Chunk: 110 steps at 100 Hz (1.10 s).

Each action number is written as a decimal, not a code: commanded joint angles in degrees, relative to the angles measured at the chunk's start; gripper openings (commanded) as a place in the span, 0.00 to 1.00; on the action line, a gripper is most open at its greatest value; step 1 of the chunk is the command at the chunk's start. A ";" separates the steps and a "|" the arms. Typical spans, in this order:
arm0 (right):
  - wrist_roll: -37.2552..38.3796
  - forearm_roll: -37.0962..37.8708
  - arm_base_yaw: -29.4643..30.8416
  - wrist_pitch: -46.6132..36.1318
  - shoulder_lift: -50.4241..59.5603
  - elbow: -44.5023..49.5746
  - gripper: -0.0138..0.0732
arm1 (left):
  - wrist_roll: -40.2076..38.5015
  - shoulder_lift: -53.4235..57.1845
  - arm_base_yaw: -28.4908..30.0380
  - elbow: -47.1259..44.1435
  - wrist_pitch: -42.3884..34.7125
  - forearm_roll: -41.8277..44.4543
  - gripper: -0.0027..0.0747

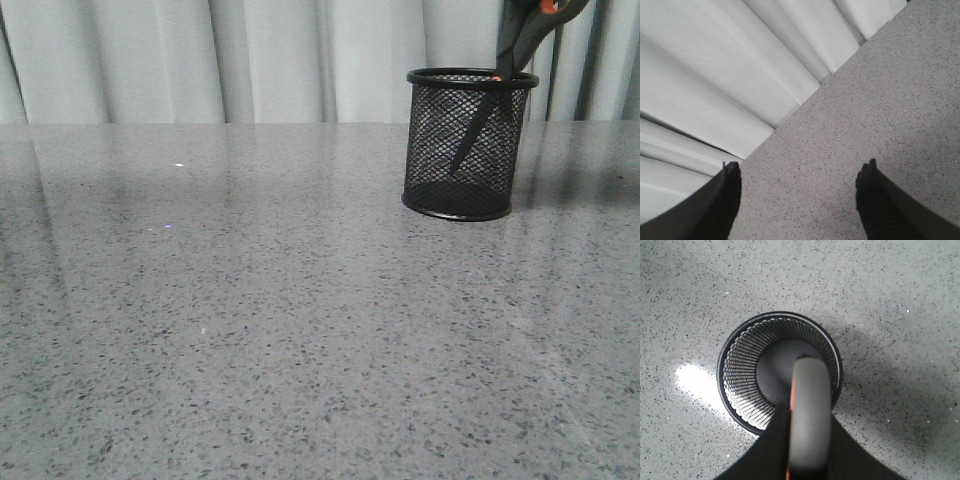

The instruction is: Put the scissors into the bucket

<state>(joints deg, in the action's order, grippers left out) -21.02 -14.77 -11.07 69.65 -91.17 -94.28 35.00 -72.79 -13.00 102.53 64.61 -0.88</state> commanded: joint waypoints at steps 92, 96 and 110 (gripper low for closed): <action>0.50 3.75 0.59 -7.95 5.80 -2.68 0.43 | -0.77 1.11 0.24 1.60 -3.41 -0.70 0.63; 0.50 3.67 0.73 -7.49 5.93 -3.48 0.43 | -0.77 1.11 0.24 1.60 -3.41 -0.70 0.63; 1.80 3.67 1.22 -6.59 6.80 -6.71 0.43 | -0.77 1.11 0.24 1.60 -3.52 -0.59 0.63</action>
<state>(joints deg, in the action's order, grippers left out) -20.19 -11.20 -10.47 65.15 -87.50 -97.39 35.00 -72.79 -13.00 102.53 64.61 -0.90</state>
